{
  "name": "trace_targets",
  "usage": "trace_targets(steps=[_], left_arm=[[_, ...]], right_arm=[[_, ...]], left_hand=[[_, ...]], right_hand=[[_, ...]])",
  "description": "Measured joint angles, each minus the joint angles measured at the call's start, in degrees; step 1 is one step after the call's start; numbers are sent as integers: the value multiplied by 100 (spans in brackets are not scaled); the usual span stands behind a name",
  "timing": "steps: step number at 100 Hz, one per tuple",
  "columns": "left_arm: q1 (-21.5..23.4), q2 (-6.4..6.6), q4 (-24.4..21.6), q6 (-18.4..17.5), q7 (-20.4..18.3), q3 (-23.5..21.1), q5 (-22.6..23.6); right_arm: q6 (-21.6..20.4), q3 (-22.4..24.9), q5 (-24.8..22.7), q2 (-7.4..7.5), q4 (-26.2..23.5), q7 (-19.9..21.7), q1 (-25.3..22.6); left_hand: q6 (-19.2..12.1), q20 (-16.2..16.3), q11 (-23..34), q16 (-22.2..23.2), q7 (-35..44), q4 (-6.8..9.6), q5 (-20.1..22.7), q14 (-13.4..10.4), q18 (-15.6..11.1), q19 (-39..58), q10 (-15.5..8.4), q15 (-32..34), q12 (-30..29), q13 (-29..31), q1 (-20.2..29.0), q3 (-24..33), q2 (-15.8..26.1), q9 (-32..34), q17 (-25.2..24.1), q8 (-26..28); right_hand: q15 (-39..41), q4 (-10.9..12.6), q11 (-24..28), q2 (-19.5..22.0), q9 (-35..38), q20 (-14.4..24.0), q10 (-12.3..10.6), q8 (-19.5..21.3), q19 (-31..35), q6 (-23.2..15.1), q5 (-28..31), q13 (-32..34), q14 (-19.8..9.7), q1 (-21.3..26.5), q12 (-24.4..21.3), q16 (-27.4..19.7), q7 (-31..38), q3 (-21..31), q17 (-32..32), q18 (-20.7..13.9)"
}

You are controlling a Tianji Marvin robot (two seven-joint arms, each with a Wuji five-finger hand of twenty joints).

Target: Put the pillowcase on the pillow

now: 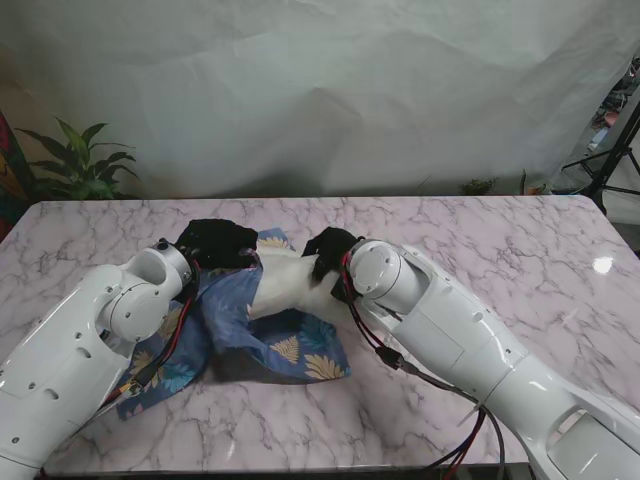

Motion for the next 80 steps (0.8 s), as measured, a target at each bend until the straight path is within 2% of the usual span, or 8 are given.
trace_targets(steps=[8, 19, 24, 37, 47, 58, 69, 80], left_arm=[[-37, 18, 37, -132, -66, -25, 19], [-92, 40, 113, -269, -123, -46, 23], [-115, 45, 154, -275, -124, -47, -13], [-141, 53, 230, -270, -96, -18, -263], [-178, 59, 312, -351, 2, 77, -384], [-208, 55, 403, -385, 110, 216, -833], [-215, 26, 459, -450, 138, 307, -1006], [-206, 7, 490, -520, 155, 373, -1220]], right_arm=[[-56, 59, 74, 11, -36, 21, -47], [-148, 175, 121, 89, -224, 179, -151], [-232, 220, 147, 145, -319, 314, -192], [-582, 257, 244, 227, -346, 439, -212], [-1074, 182, 248, 236, -164, 440, -146], [-1477, 18, 288, 162, 213, 244, -9], [-1524, -38, 386, 11, 488, -51, 58], [-1588, -68, 708, -127, 686, -111, 114]], left_hand=[[9, -65, -335, -57, -91, -86, 0, 0, -4, -89, 0, -37, 165, -21, -2, 326, -156, 18, -14, -69], [13, -67, -621, -63, -137, -146, 0, 0, -7, -104, 0, -69, 340, -22, -2, 463, -242, 117, -15, -138], [13, -67, -626, -64, -155, -147, 0, 0, -8, -104, 0, -70, 345, -22, -2, 468, -242, 117, -16, -141], [13, -67, -627, -65, -190, -149, 0, 0, -8, -104, 1, -70, 433, -22, -2, 536, -245, 117, -16, -199], [13, -67, -625, -64, -193, -149, 0, 0, -8, -104, 4, -70, 439, -22, -2, 603, -303, 117, -16, -203], [13, -67, -624, -65, -194, -149, 0, 0, -9, -105, 13, -70, 441, -22, 0, 634, -306, 117, -16, -204], [38, -67, -623, -65, -194, -149, -6, 0, -9, -105, 74, -70, 443, -22, 4, 693, -308, 117, -16, -205], [52, -67, -623, -16, -194, -149, -2, 0, -9, -105, 83, -70, 445, -22, 13, 769, -371, 165, -16, -205]], right_hand=[[1, -3, 2, 0, 0, 0, 1, -1, 0, 18, -2, 0, 5, 0, 0, 0, -7, 0, 0, 0], [7, -3, 3, 0, 0, 2, 15, -1, 0, 68, -68, 0, 15, 0, 0, 0, -21, 0, 6, 0], [439, -3, 58, 0, 0, 9, 32, -1, 95, 131, -68, 0, 22, -6, 0, 0, -27, 0, 38, 0], [439, -3, 65, 0, 0, 10, 79, -2, 116, 211, -73, 0, 53, -10, 0, 0, -68, 0, 49, 0], [650, -3, 110, 0, 0, 18, 80, -2, 171, 217, -73, 0, 57, -10, 2, 0, -70, 0, 61, 0], [650, -3, 112, 0, 0, 24, 80, -2, 174, 218, -71, 0, 57, -10, 7, 0, -68, 0, 61, 0], [650, -3, 115, 0, 0, 66, 80, -2, 188, 218, -58, 0, 57, -10, 13, 0, 5, 0, 61, 0], [650, -3, 116, 0, 0, 75, 80, 0, 229, 219, -56, 0, 57, -10, 14, 0, 12, 0, 61, 0]])
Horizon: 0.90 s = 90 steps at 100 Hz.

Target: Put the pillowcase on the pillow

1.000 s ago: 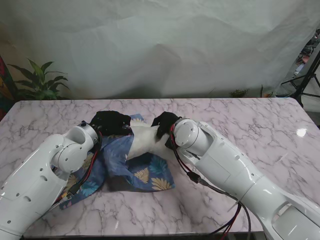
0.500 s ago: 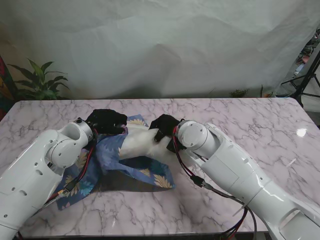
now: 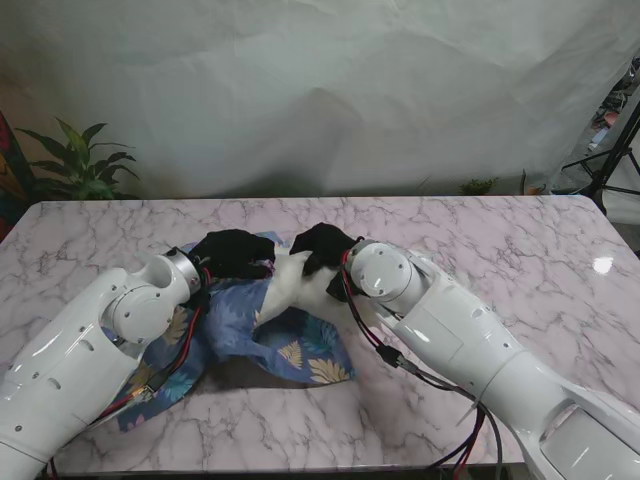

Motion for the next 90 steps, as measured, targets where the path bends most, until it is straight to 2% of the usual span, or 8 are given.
trace_targets(steps=[25, 38, 47, 53, 62, 72, 82, 90], left_arm=[[19, -37, 110, -122, 22, 75, -435], [13, -36, 122, -166, -174, 74, -416], [-9, -30, 119, -174, -484, 51, -480], [-13, -16, 102, -194, -646, 22, -498], [-6, 36, -17, -234, -1151, -81, -498], [6, 124, -183, -274, -1727, -229, -741], [68, 172, -326, -259, -1801, -409, -894], [175, 173, -511, -103, -1843, -654, -890]], right_arm=[[-310, -22, 159, -93, 151, 47, 25], [-558, 6, 122, 25, 129, 542, 22], [-566, 7, -101, 155, 3, 643, -3], [-564, 3, -353, 212, -73, 638, -15], [-548, -7, -463, 234, -80, 609, -14], [-476, -39, -465, 222, -14, 551, 6], [-390, -64, -544, 175, 105, 452, 32], [-284, -62, -557, 126, 189, 349, 37]], left_hand=[[61, 62, 2, 21, 1, 0, 17, 0, 0, -3, -10, 0, -3, 0, 1, 58, -6, 1, -1, 0], [26, 19, 167, 35, 1, 0, 23, -12, 0, -153, -93, 0, -154, -8, -3, -174, 15, -54, -57, -5], [-9, 11, 440, -23, -258, 84, -224, -60, -9, -379, -157, -183, -698, -191, -10, -647, 279, -467, -359, 4], [2, 46, 418, -100, -738, 184, -406, -109, -58, -655, -169, -419, -1051, -467, -124, -888, 428, -820, -702, 4], [216, 146, -4, -315, -2192, 235, -720, -214, -135, -1330, -164, -960, -1401, -1238, -888, -1161, 952, -1701, -1504, -135], [442, 154, -790, -978, -3565, 238, -1326, -138, -123, -2419, 37, -1868, -1861, -2391, -1335, -1595, 1085, -3031, -2364, -494], [490, 143, -1233, -1341, -4535, 238, -1744, -119, -106, -3299, 138, -2294, -2175, -3168, -1757, -1685, 1202, -3980, -2844, -797], [519, 141, -1513, -1461, -4911, 238, -1879, -83, -75, -3693, 169, -2453, -2297, -3451, -1838, -1751, 1365, -4244, -2995, -878]], right_hand=[[0, 7, 1, 0, 0, 64, 0, 8, 55, 0, 3, 0, 13, 82, 46, 0, 64, 0, 0, 0], [0, 8, 1, 9, 0, 65, 0, 8, 58, 56, 2, 0, 28, 83, 48, 0, 64, 0, 1, 0], [0, 8, 1, 9, 0, 65, 0, 8, 58, 57, 1, 0, 28, 83, 49, 0, 64, 0, 1, 0], [0, 8, 1, 9, 0, 65, 0, 8, 58, 57, 1, 0, 29, 83, 53, 0, 64, 0, 1, 0], [0, 8, 1, 9, 0, 65, 0, 8, 58, 57, 1, 0, 28, 84, 54, 0, 64, 0, 1, 0], [0, 1, 1, 9, 0, 65, -22, 17, 58, 37, 2, 0, 29, 83, 57, 0, 143, 0, 1, 0], [0, -8, 1, 9, 0, 65, -74, 25, 57, -17, 4, 0, 25, 80, 58, 0, 154, 0, 1, 0], [1, -12, 1, 9, 0, 65, -77, 27, 54, -19, 5, 0, 23, 80, 58, 0, 155, 0, 1, 0]])
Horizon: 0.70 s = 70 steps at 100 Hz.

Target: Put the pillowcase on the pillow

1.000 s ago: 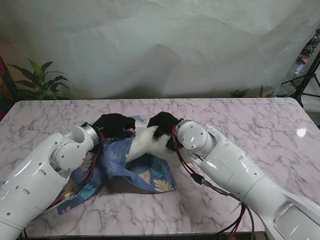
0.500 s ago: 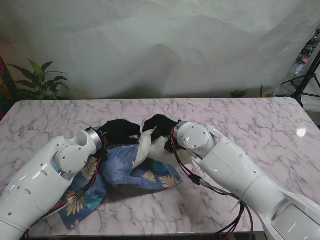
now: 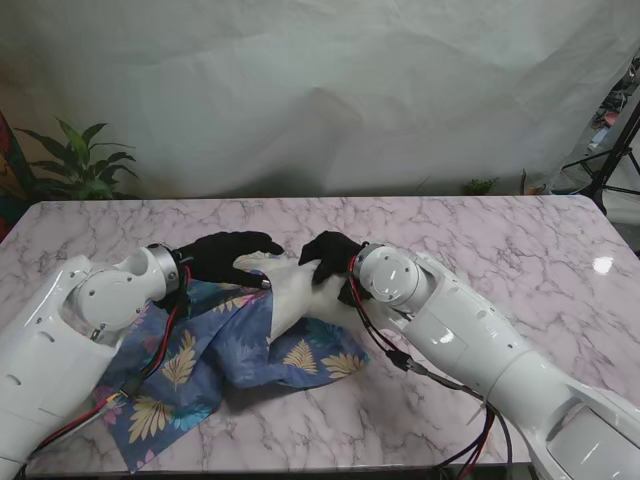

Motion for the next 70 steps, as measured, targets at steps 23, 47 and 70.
trace_targets(steps=[23, 47, 70], left_arm=[[-50, 123, -341, 615, -1193, -477, 245], [-377, 286, 206, 498, -1699, -785, 369], [-509, 476, 583, 43, -2122, -690, 684]], right_arm=[[-71, 78, 50, -72, 105, -205, -59], [-331, 53, 19, -71, 162, -271, -109], [-443, 47, -60, -117, 228, -545, -129]], left_hand=[[-94, -59, -216, -42, -407, 0, -132, 7, 30, -552, 81, -48, -5, -202, 329, 0, 60, -68, -83, -135], [-173, -73, -369, -41, -529, 0, -139, 4, 22, -771, 85, -61, -59, -214, 395, 3, -197, -142, -137, -243], [-249, 146, -424, 22, -1052, 0, -647, -2, -8, -481, 71, 30, 37, 112, 524, 120, -443, -144, 168, -777]], right_hand=[[0, -1, 0, 0, 0, 0, -1, 0, -1, -1, 0, 0, -1, -2, 1, 0, 0, 0, 0, 0], [0, -1, 1, 0, 0, 0, -1, 0, -1, -1, 0, 0, -1, -2, 1, 0, 0, 0, 0, 0], [0, -1, 1, 0, 0, 0, -4, 0, -2, -1, 0, 0, -1, -2, 1, 0, 0, 0, 0, 0]])
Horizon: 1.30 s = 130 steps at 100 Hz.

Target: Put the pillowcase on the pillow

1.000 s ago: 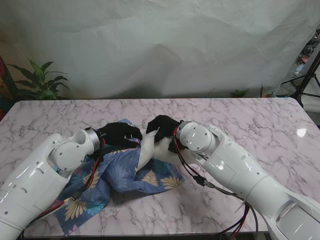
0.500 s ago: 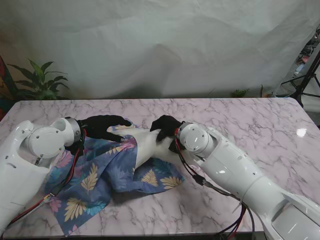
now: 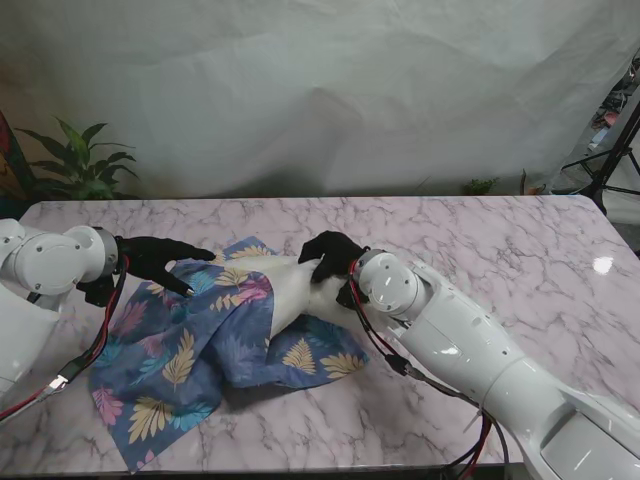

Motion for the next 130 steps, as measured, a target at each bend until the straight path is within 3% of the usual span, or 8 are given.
trace_targets(steps=[13, 29, 48, 55, 61, 73, 90, 130], left_arm=[[-121, 38, 291, -273, 105, 211, 128], [-152, -14, 638, -584, 1195, 410, 564], [-144, -156, 935, -639, 2081, 527, 673], [-186, -209, 1185, -898, 2627, 601, 709], [-252, -256, 1454, -1169, 3122, 681, 742], [-321, -348, 1648, -1271, 3403, 730, 755], [-328, -428, 1574, -1226, 3579, 663, 761], [-556, -494, 1332, -981, 4191, 824, 1109]], right_arm=[[-14, 53, -80, 9, -100, -67, -61], [-12, 145, -170, 60, -398, -184, -193], [31, 228, -254, 115, -651, -228, -301], [42, 234, -264, 128, -682, -229, -316], [42, 234, -268, 138, -696, -222, -322], [18, 206, -269, 145, -692, -184, -318], [-35, 152, -295, 144, -645, -142, -286], [-291, 93, -320, 192, -623, -3, -251]], left_hand=[[-6, 178, 224, 271, -228, -56, -112, -46, -28, 454, -79, 172, 207, 428, -681, 2040, -435, 0, 185, -1113], [54, 322, 567, 597, -275, -69, -115, -108, -60, 1066, -210, 577, 484, 920, -785, 2499, -605, 0, 506, -1439], [-17, 362, 1903, 1345, -268, -163, -118, -208, -135, 2178, -295, 1544, 1178, 1686, -228, 2856, -798, 449, 1040, -1211], [-151, 362, 2376, 1676, 477, -165, 56, -328, -201, 2573, -326, 2008, 1481, 2104, 220, 2888, -789, 1037, 1309, -237], [-219, 362, 2487, 1969, 1721, -174, 803, -426, -212, 2829, -322, 2406, 2367, 2439, 1020, 2266, -692, 1627, 1512, 285], [-285, 362, 1838, 2246, 3694, -174, 2277, -504, -228, 3172, -324, 2786, 3496, 2885, 2159, 939, -473, 2716, 1856, 417], [-285, 189, 1737, 1883, 4767, -174, 2790, -516, -241, 3282, -371, 2790, 3294, 3164, 1992, 1235, -556, 3080, 2092, 436], [-274, 66, 1869, 1846, 4813, -179, 3128, -519, -243, 3283, -322, 2748, 2803, 3417, 1718, 1924, -1057, 3165, 2306, 367]], right_hand=[[0, 0, 1, 0, 0, 0, 0, 0, 0, 0, 0, 0, 0, 0, 0, 0, 0, 0, 0, 0], [0, -1, 1, 0, 0, 0, 0, 0, 0, 0, 0, 0, 0, 0, 0, 0, 0, 0, 1, 0], [0, -1, 5, 0, 0, 0, -1, 0, 0, 0, 0, 0, 0, 0, 0, 0, -3, 0, 1, 0], [0, -1, 7, 0, 0, 0, -1, 0, 0, 0, -1, 0, 0, 0, 0, 0, -6, 0, 1, 0], [0, -1, 8, 0, 0, 0, -1, 0, 0, 0, -1, 0, 0, 0, 0, 0, -6, 0, 1, 0], [1, -1, 8, 0, 0, 0, -1, -2, 0, 0, -2, 0, 0, 0, 0, 0, -11, -6, 1, 0], [1, -2, 9, 0, 0, 0, -1, -2, 0, 0, -2, 0, 0, -1, 0, 0, -10, -6, 1, 0], [1, -34, 13, 33, 0, 0, -1, -2, -27, 0, -2, 0, 0, -4, 7, 0, -4, -6, 1, 0]])
